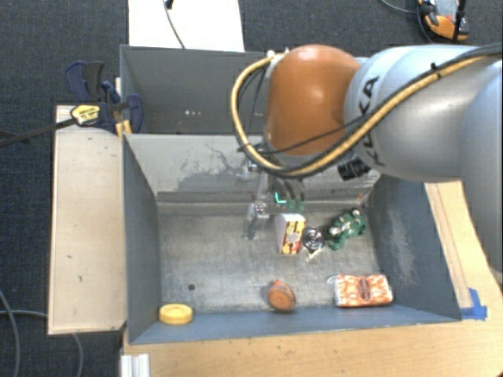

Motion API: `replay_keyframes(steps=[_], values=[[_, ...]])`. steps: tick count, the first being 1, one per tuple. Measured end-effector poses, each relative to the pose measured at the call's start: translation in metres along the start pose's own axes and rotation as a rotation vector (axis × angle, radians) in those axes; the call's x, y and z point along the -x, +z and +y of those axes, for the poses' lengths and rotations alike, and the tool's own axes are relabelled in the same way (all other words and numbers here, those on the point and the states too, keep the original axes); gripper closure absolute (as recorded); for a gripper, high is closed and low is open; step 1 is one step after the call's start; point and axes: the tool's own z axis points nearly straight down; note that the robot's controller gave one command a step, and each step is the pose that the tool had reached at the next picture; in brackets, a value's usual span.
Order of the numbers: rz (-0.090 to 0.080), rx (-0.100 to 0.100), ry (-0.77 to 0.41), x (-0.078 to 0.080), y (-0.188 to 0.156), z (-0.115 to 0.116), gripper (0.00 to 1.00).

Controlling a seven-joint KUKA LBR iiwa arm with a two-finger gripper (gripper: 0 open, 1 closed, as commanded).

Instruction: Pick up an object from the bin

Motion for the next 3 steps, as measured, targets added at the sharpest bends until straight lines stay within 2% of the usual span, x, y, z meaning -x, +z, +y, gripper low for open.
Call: replay_keyframes(steps=[1,2,3], values=[[-0.008,0.001,0.004,0.002,-0.004,-0.001,0.0],[-0.012,0.001,-0.079,0.007,0.055,-0.039,0.0],[-0.009,0.001,0.062,0.011,0.116,-0.088,0.0]])
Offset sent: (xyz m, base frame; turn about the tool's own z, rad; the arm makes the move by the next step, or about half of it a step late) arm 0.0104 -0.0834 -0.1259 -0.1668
